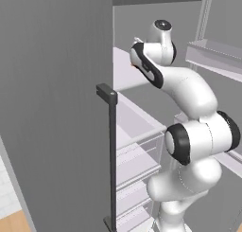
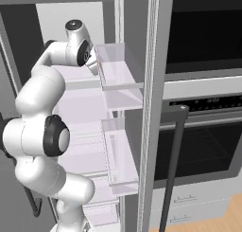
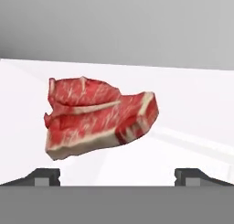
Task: Place one cucumber and one steak in each tupperware on the nearby counter, to pack two identical lunches.
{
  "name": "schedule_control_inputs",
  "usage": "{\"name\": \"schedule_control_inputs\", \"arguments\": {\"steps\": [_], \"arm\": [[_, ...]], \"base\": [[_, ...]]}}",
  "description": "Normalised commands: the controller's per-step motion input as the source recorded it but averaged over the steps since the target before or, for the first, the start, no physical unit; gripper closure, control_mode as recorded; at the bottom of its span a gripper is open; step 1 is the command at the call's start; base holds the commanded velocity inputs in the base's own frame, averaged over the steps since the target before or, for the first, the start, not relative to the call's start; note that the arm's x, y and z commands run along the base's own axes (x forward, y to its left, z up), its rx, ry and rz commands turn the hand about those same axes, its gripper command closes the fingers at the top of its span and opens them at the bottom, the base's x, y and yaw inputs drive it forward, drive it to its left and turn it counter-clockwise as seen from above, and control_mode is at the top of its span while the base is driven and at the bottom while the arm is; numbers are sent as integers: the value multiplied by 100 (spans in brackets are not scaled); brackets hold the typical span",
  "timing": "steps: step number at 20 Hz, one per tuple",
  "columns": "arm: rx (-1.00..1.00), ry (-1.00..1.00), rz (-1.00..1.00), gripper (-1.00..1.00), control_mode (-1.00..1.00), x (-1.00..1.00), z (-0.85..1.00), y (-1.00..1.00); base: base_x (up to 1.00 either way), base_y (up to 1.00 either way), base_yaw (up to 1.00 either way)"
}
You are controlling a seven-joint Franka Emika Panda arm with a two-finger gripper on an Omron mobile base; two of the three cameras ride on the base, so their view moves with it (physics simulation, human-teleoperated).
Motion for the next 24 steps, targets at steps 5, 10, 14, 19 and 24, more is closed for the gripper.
{"name": "schedule_control_inputs", "arguments": {"steps": [5, 10, 14, 19, 24], "arm": [[0, 0, -5, -100, -100, 50, -12, 0], [0, 0, -3, -100, -100, 44, -17, -9], [0, 0, -1, -100, -100, 33, -25, -12], [0, 0, 0, -100, -100, 17, -37, -9], [0, -2, 0, 100, -100, 27, -47, -3]], "base": [[0, 0, 0], [0, 0, 0], [0, 0, 0], [0, 0, 0], [0, 0, 0]]}}
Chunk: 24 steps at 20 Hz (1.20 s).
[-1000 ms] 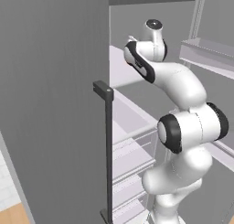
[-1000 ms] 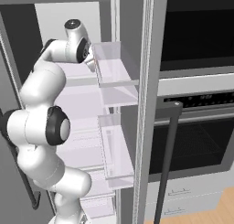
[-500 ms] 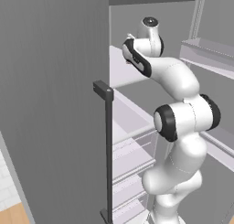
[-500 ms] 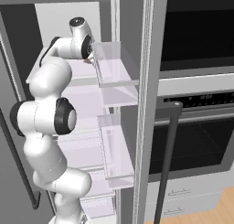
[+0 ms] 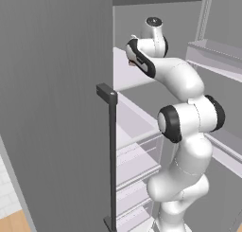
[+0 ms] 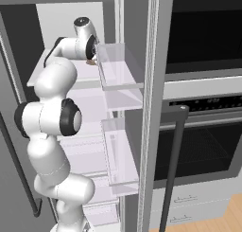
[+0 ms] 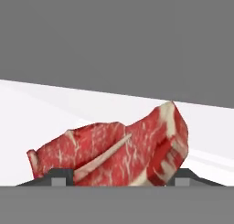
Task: Place one cucumber and one steak in each tupperware on the nearby counter, to pack two identical lunches.
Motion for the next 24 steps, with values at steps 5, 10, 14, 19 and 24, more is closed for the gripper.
{"name": "schedule_control_inputs", "arguments": {"steps": [5, 10, 14, 19, 24], "arm": [[0, -1, 0, 100, -100, 36, -45, 0], [-2, 0, 0, 100, -100, 25, -22, 5], [-10, -11, 3, 100, -100, -17, 0, 41], [-5, -14, 3, 100, -100, -69, 8, 36], [0, -20, 0, 100, -100, -93, 10, 5]], "base": [[0, 0, 0], [0, 0, 0], [0, 0, 0], [0, 0, 0], [0, 0, 0]]}}
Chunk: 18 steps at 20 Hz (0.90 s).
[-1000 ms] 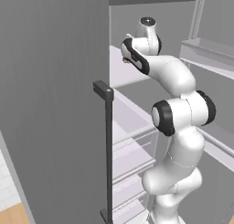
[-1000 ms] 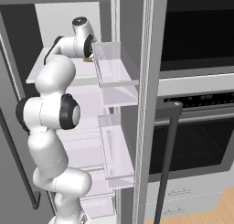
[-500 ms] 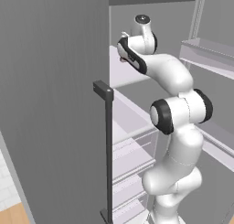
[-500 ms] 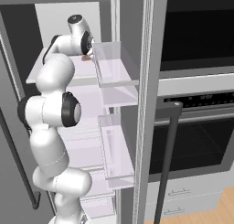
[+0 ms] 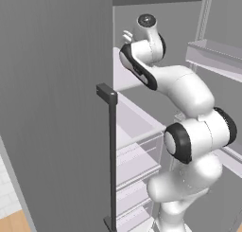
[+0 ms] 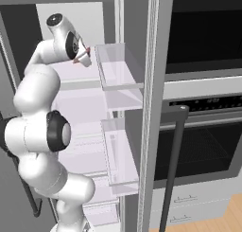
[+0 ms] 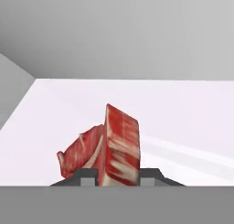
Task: Place one cucumber and one steak in each tupperware on the nearby counter, to pack two identical lunches.
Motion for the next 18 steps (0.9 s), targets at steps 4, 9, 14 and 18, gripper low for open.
{"name": "schedule_control_inputs", "arguments": {"steps": [4, 9, 14, 18], "arm": [[4, -17, 0, 100, -100, -100, 10, 1], [17, -6, 1, 100, -100, -100, 62, -9], [14, 0, 0, 100, -100, -100, 75, -21], [2, 0, 1, 100, -100, -100, 9, -20]], "base": [[0, 0, 0], [0, 0, 0], [0, 0, 0], [0, 0, 0]]}}
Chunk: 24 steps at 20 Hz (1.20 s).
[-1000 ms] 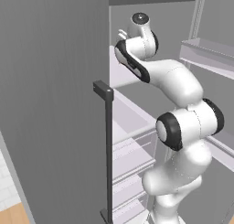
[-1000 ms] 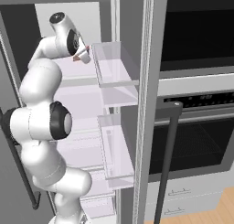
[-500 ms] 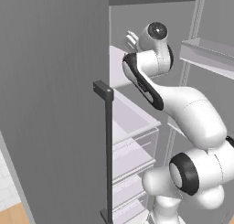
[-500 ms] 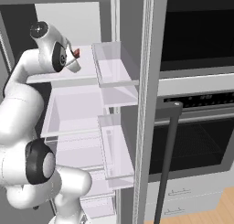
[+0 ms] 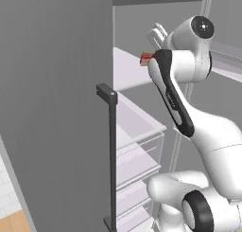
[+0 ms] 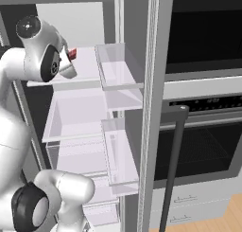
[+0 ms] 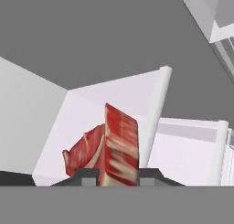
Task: Place one cucumber and one steak in each tupperware on the nearby counter, to pack two identical lunches.
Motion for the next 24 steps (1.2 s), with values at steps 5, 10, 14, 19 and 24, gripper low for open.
{"name": "schedule_control_inputs", "arguments": {"steps": [5, 10, 14, 19, 24], "arm": [[0, -1, 6, 100, -100, -100, -20, -15], [3, -4, 7, 100, -100, -100, -12, -30], [0, 0, 0, 100, -100, -100, -1, -5], [0, 0, 0, 100, -100, -100, -6, 0], [0, 0, 0, 100, 100, -60, -10, 0]], "base": [[0, 0, 0], [0, 0, 0], [0, 0, 0], [0, 0, 0], [-40, 0, 0]]}}
